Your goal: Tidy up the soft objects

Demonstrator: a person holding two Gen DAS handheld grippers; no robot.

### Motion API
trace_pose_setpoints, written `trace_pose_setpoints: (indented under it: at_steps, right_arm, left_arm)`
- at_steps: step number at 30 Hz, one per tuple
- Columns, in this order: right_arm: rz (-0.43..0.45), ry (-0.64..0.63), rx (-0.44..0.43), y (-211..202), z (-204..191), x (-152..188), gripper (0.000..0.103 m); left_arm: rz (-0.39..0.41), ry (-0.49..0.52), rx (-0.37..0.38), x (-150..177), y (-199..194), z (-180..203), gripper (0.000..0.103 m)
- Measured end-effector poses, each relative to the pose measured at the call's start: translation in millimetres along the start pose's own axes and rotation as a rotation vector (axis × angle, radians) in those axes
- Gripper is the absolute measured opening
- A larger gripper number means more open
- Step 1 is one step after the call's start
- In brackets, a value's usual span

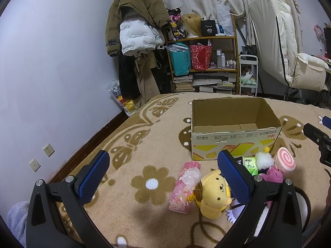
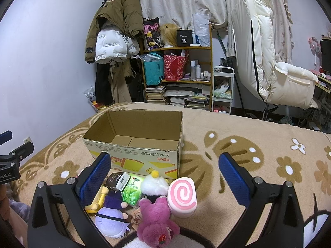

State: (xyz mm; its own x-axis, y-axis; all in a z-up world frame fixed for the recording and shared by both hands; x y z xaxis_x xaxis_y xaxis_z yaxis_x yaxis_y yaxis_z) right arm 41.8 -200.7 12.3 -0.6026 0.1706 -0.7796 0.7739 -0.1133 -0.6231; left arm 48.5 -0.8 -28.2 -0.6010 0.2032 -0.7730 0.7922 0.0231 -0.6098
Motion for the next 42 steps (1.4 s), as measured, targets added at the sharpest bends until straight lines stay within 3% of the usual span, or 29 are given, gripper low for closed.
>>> trace_pose_setpoints:
  at_steps: [28,37,42]
  right_arm:
    - [-0.003,-0.003,0.003,1,-1,1,0.103]
    - [-0.011,-0.009,-0.001,3,-2,3,0.103]
    - [-0.025,-0.012,0.009,7,-1,2,0.103]
  left_arm:
    - [-0.002,0.002,0.001,1,1,-1,0.103]
    - [-0.037,0.010,0.005,7,12,1,0.103]
    - [-0.095,-0.010,0.013,4,27,-3,0.103]
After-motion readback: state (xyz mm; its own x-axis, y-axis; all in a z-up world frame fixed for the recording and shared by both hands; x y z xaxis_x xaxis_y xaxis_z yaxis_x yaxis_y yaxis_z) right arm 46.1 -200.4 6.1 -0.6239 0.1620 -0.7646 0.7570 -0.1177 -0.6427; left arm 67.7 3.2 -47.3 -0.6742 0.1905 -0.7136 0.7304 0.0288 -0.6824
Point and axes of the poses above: each gripper's, at about its wrist camera, not at the fingertips, and y roughly the way its jaws point, z to its right, x to its underside, the point moved 6 cm from there along y, roughly the way its jaws point, and after that the axes turned 7 degrees about -z, right-handed, at the moved point
